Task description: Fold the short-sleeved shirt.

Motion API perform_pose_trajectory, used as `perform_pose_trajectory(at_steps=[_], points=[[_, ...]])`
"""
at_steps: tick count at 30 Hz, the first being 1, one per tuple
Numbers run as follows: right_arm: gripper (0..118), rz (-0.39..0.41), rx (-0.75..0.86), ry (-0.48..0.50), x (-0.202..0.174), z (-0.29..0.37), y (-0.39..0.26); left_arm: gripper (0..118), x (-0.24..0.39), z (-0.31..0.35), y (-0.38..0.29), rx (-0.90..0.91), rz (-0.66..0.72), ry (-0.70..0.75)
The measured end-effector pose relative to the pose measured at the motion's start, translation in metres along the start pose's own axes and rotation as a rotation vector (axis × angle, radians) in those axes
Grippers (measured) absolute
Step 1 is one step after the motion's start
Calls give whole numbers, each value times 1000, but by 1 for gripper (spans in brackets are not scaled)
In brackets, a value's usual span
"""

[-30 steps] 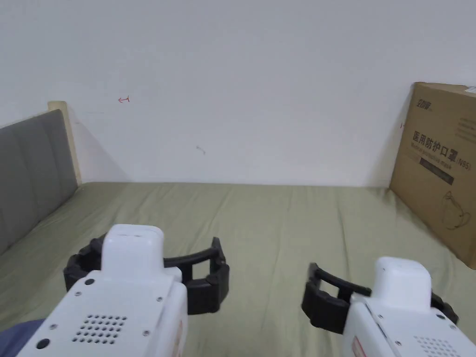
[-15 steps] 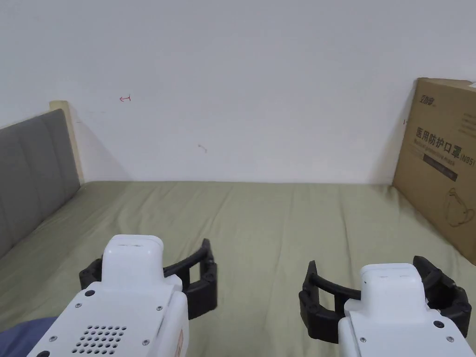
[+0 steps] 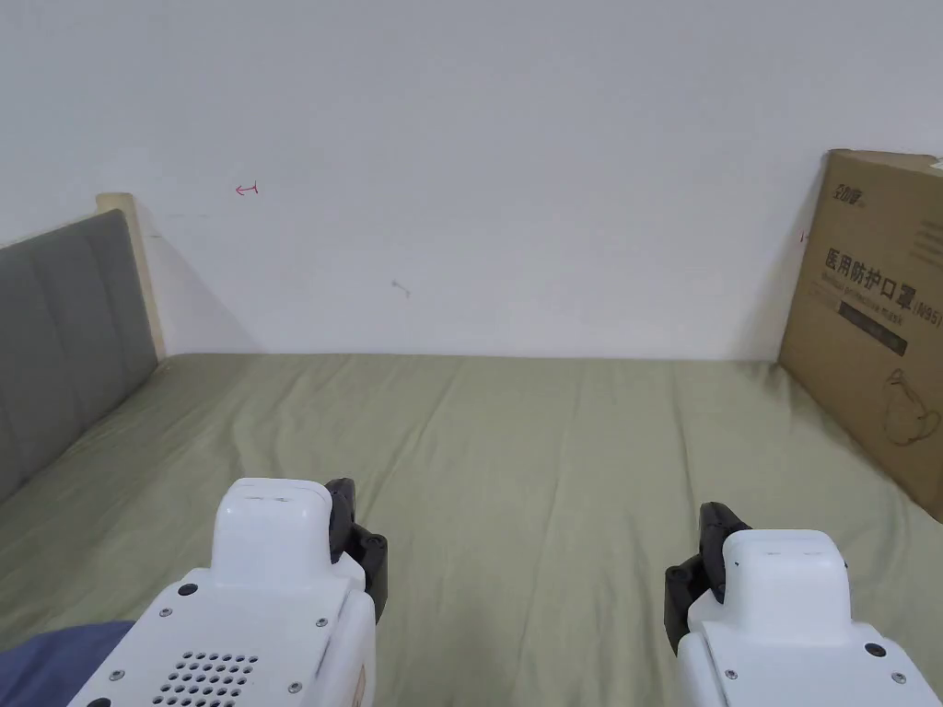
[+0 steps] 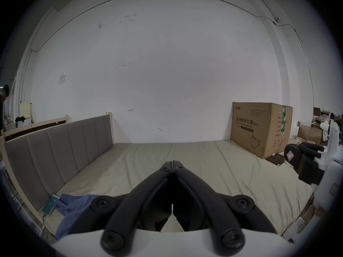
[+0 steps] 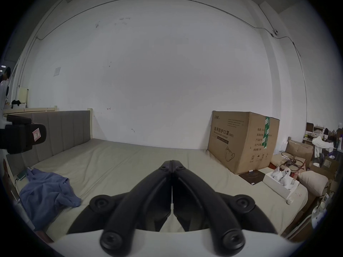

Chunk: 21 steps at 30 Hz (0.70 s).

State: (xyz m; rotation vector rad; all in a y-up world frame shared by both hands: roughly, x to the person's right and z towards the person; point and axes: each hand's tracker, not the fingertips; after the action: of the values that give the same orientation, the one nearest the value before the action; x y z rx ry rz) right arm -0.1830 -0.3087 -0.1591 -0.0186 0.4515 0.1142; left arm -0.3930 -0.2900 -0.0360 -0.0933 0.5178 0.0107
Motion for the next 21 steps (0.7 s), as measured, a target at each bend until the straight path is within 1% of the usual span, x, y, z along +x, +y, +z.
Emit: perform_pose_trajectory(at_steps=[4, 13, 15, 18, 21], points=[[0, -17, -7, 0, 0, -2, 0, 0, 1, -1, 2, -3, -12, 1], [0, -9, -25, 12, -2, -3, 1, 0, -3, -3, 4, -9, -5, 4], [0, -30, -33, 37, -1, -4, 3, 0, -5, -1, 4, -7, 0, 13], [0, -14, -24, 67, -9, -7, 9, 0, -14, 3, 7, -4, 5, 42], [0, -37, -21, 158, -25, -11, 15, 0, -34, 13, 9, -7, 17, 114]])
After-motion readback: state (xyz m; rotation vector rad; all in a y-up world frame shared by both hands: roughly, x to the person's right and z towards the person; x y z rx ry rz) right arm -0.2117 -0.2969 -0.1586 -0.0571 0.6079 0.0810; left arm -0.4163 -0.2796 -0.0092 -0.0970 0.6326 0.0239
